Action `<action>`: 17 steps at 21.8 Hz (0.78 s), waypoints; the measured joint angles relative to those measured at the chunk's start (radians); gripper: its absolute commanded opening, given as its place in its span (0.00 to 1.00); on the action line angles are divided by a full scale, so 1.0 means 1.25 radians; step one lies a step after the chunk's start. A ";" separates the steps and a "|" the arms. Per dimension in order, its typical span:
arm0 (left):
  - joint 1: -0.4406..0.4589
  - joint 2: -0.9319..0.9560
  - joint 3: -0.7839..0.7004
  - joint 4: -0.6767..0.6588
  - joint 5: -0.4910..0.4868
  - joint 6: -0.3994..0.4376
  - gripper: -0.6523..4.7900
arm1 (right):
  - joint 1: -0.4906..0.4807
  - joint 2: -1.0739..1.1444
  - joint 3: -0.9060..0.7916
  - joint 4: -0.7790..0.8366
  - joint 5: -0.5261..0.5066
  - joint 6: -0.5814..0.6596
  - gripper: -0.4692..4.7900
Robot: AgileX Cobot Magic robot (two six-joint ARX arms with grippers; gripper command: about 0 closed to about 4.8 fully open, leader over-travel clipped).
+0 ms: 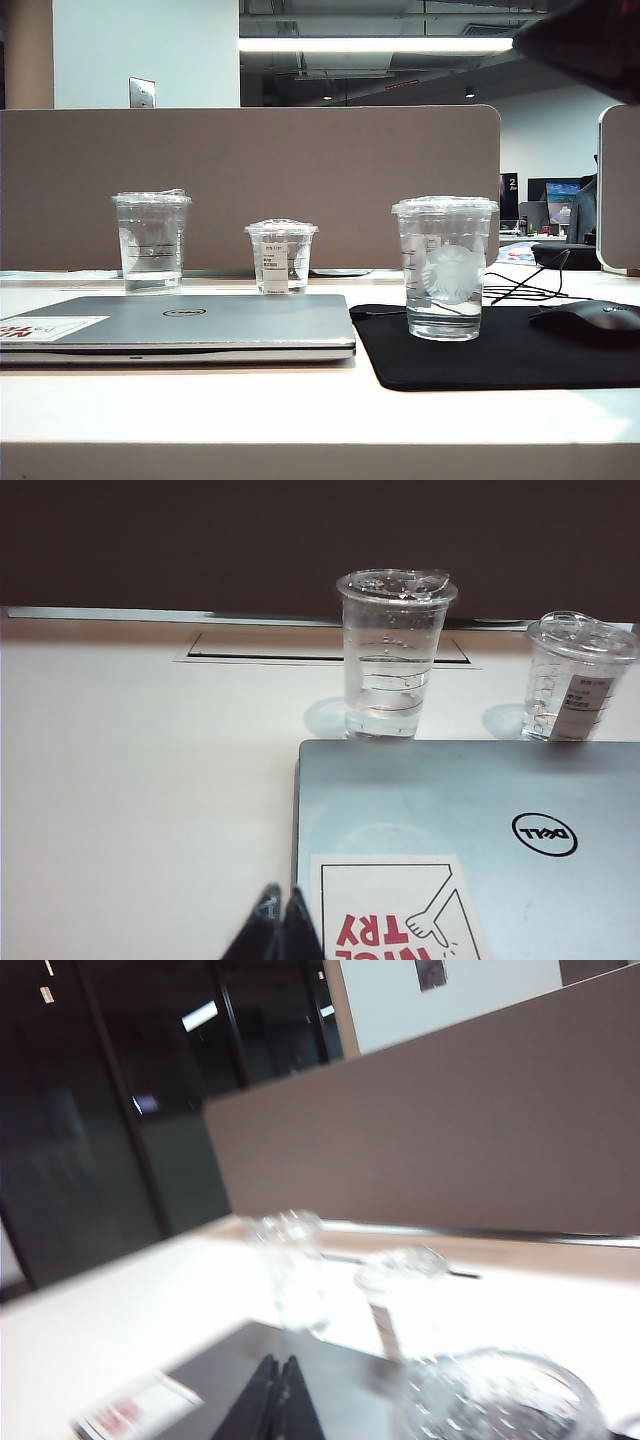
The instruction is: Pick up the coffee cup on the right and place it on the right side of the laptop.
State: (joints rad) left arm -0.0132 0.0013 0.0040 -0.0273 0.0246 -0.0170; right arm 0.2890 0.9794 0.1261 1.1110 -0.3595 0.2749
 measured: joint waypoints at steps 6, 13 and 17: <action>0.000 0.000 0.000 0.000 -0.001 0.000 0.11 | -0.037 -0.253 -0.006 -0.560 0.274 -0.197 0.07; 0.000 0.000 0.000 0.000 -0.001 0.000 0.11 | -0.157 -0.455 -0.029 -0.700 0.320 -0.203 0.07; 0.000 0.000 0.000 0.000 0.000 0.000 0.11 | -0.217 -0.574 -0.087 -0.715 0.285 -0.204 0.07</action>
State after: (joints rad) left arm -0.0132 0.0013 0.0040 -0.0273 0.0242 -0.0170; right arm 0.0174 0.2615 0.0177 0.2176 -0.0032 0.0204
